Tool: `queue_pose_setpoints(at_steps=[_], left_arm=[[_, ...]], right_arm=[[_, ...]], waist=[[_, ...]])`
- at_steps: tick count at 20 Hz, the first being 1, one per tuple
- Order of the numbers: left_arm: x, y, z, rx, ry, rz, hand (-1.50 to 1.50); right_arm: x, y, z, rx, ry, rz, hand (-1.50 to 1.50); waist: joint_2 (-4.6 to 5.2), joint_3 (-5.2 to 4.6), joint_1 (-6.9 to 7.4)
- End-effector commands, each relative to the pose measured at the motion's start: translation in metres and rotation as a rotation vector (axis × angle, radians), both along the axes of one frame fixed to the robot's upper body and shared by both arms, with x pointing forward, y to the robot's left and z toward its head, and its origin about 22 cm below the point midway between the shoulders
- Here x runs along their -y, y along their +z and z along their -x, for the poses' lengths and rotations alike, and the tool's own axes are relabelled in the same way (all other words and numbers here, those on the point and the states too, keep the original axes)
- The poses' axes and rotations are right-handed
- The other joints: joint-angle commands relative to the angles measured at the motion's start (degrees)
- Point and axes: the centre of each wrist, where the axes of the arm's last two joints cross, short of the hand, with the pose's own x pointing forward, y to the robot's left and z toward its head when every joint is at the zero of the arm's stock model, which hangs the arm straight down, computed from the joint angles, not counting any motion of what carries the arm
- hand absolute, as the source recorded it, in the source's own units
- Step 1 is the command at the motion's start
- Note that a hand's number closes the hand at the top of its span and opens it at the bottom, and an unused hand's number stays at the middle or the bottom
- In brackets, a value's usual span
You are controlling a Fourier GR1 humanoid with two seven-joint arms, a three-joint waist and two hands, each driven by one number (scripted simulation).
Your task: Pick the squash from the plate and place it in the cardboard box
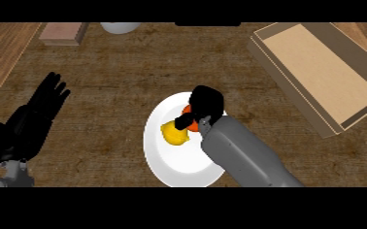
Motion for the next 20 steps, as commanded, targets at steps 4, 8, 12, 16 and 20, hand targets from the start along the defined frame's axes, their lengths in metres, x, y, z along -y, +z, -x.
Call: queue_pose_setpoints(at_steps=[4,8,12,16,20], left_arm=[[-0.004,0.003,-0.015,0.003,0.01,-0.009,0.0],[0.002,0.005,-0.015,0.011,0.009,-0.004,0.0],[0.009,-0.008,0.004,0.006,-0.002,0.011,0.0],[0.008,0.006,0.0,0.016,-0.01,-0.004,0.0],[0.009,-0.002,0.007,0.007,-0.004,-0.003,0.0]], right_arm=[[0.011,0.002,-0.008,0.035,-0.006,0.041,1.5],[0.056,-0.003,-0.037,0.031,0.098,0.024,1.5],[0.124,0.008,-0.073,0.045,0.188,0.037,1.5],[0.129,0.013,-0.094,0.085,0.192,0.061,1.5],[0.12,0.009,-0.095,0.195,0.17,0.115,1.5]], waist=[[0.18,-0.03,-0.6],[0.36,-0.01,-0.43],[0.74,0.03,0.78],[0.52,0.01,0.74],[0.41,-0.01,0.46]])
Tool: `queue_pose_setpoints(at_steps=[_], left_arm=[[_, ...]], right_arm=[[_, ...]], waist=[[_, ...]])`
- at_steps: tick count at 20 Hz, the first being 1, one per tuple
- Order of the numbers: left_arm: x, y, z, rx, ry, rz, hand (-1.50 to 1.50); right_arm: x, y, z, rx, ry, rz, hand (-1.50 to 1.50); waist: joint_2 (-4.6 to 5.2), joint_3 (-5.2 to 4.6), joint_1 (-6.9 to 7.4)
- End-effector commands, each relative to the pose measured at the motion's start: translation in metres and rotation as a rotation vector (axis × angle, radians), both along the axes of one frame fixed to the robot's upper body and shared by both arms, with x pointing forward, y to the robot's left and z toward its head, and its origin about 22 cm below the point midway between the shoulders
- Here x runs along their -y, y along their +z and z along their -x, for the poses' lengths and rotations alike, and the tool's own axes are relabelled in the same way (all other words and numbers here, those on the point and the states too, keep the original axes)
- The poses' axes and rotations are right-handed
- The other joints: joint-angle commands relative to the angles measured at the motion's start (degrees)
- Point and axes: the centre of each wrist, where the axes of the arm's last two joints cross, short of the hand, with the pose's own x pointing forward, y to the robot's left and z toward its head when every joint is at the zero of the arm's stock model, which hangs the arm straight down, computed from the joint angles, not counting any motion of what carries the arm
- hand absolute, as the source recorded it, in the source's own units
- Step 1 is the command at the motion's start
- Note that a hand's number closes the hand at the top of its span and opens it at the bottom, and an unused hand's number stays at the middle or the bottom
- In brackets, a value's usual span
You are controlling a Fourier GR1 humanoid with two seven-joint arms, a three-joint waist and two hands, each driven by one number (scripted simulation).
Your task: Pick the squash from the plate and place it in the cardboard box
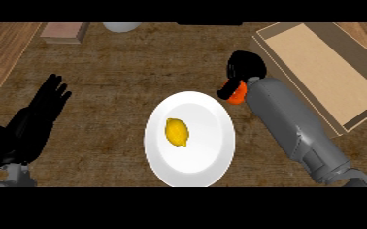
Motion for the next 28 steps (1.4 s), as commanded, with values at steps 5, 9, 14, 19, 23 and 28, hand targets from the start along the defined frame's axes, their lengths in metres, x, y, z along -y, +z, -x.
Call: queue_pose_setpoints(at_steps=[5,9,14,19,23,28], left_arm=[[-0.009,-0.006,-0.003,-0.013,0.017,-0.006,0.0],[-0.007,-0.01,-0.007,-0.005,0.03,0.007,0.0],[-0.013,-0.002,0.006,-0.02,0.01,0.018,0.0],[-0.006,0.007,0.004,-0.011,0.027,-0.001,0.0],[-0.005,-0.011,0.011,0.013,0.01,0.007,0.0],[-0.009,0.009,0.002,-0.015,0.009,-0.007,0.0]], right_arm=[[-0.018,0.074,-0.015,0.231,0.053,0.0,1.5],[-0.046,0.099,0.005,0.401,0.05,-0.014,1.5],[-0.045,0.168,0.018,0.59,-0.058,-0.027,1.5],[0.007,0.202,0.016,0.658,-0.227,-0.019,1.5],[0.033,0.232,0.021,0.693,-0.303,0.02,1.5],[0.071,0.209,0.009,0.669,-0.336,0.056,1.5]], waist=[[-0.49,-0.06,-1.17],[-0.67,-0.07,-1.76],[-1.02,-0.05,-1.76],[-0.61,-0.01,-1.58],[-0.52,-0.04,-1.3],[-0.27,-0.02,-0.87]])
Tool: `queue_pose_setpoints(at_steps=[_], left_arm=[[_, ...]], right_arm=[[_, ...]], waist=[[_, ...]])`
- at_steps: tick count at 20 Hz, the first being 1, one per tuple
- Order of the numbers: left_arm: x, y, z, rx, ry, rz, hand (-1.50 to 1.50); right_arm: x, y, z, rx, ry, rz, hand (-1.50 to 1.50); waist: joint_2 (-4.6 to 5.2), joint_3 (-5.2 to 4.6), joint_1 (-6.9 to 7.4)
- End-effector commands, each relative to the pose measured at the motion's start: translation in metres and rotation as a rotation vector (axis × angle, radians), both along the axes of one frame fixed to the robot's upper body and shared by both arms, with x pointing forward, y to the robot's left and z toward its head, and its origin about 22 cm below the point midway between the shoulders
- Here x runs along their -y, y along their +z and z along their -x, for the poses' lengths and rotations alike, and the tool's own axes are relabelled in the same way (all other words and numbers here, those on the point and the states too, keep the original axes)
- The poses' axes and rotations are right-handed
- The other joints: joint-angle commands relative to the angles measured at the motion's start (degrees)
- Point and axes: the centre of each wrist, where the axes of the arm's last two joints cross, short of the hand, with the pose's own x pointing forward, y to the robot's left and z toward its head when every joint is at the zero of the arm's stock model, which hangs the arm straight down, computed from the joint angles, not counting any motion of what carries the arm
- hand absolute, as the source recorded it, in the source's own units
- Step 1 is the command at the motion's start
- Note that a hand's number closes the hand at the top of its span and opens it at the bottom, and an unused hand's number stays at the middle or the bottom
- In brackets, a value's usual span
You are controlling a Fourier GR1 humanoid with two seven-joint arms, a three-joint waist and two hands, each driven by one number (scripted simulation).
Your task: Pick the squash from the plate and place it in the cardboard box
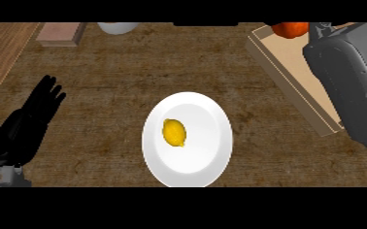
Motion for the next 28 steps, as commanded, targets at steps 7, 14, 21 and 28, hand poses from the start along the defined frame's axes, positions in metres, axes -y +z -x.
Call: queue_pose_setpoints(at_steps=[7,14,21,28], left_arm=[[0.005,-0.007,-0.003,0.026,-0.003,-0.006,0.0],[0.015,-0.003,-0.029,0.015,-0.023,0.007,0.0],[0.005,-0.005,0.002,-0.002,-0.029,0.001,0.0],[-0.009,-0.009,-0.01,0.006,-0.015,0.009,0.0]], right_arm=[[0.069,-0.027,-0.009,-0.036,-0.003,0.03,1.5],[0.099,-0.073,-0.03,-0.03,-0.009,0.011,1.5],[0.128,-0.115,-0.041,-0.178,-0.005,-0.093,1.5],[0.144,-0.161,-0.032,-0.312,-0.061,-0.212,-1.5]], waist=[[0.14,0.01,0.18],[0.44,0.02,0.49],[0.59,0.06,1.71],[0.53,0.04,1.1]])
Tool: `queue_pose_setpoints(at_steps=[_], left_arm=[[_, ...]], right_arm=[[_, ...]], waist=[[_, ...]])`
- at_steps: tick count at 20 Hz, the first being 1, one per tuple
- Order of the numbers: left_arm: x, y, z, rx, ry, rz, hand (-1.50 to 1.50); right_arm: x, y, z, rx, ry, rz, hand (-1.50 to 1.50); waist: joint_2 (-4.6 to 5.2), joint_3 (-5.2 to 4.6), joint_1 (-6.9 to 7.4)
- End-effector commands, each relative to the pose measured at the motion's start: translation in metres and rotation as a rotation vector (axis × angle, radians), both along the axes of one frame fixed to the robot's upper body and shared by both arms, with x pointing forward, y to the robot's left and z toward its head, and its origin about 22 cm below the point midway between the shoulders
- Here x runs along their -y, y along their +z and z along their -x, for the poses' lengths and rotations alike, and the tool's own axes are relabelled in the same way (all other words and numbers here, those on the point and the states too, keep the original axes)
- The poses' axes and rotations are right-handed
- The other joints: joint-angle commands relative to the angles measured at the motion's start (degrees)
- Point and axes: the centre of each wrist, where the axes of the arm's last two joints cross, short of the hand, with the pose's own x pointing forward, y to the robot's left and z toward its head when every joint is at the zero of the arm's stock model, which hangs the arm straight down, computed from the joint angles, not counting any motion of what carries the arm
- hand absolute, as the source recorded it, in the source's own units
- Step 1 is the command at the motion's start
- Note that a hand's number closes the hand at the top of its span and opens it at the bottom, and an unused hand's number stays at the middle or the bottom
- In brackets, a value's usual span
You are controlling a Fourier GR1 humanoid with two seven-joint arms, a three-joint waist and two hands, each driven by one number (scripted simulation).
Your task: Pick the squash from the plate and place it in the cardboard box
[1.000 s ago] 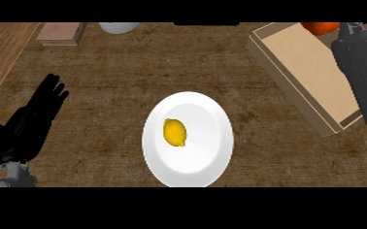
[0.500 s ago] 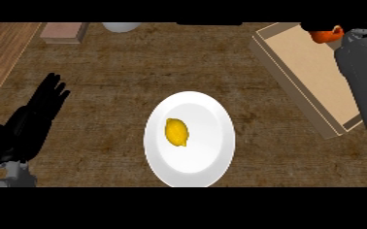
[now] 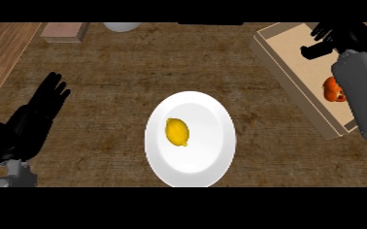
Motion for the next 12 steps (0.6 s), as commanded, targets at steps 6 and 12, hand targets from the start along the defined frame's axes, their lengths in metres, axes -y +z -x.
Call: queue_pose_setpoints(at_steps=[6,12], left_arm=[[-0.009,0.003,0.003,0.013,0.003,0.002,0.0],[0.014,0.004,-0.007,-0.012,0.006,-0.003,0.0]], right_arm=[[0.023,-0.025,0.011,0.18,0.064,-0.147,-1.5],[0.026,0.015,0.004,0.514,-0.068,-0.424,-1.5]], waist=[[-0.1,0.04,-0.05],[-0.31,0.07,-1.12]])
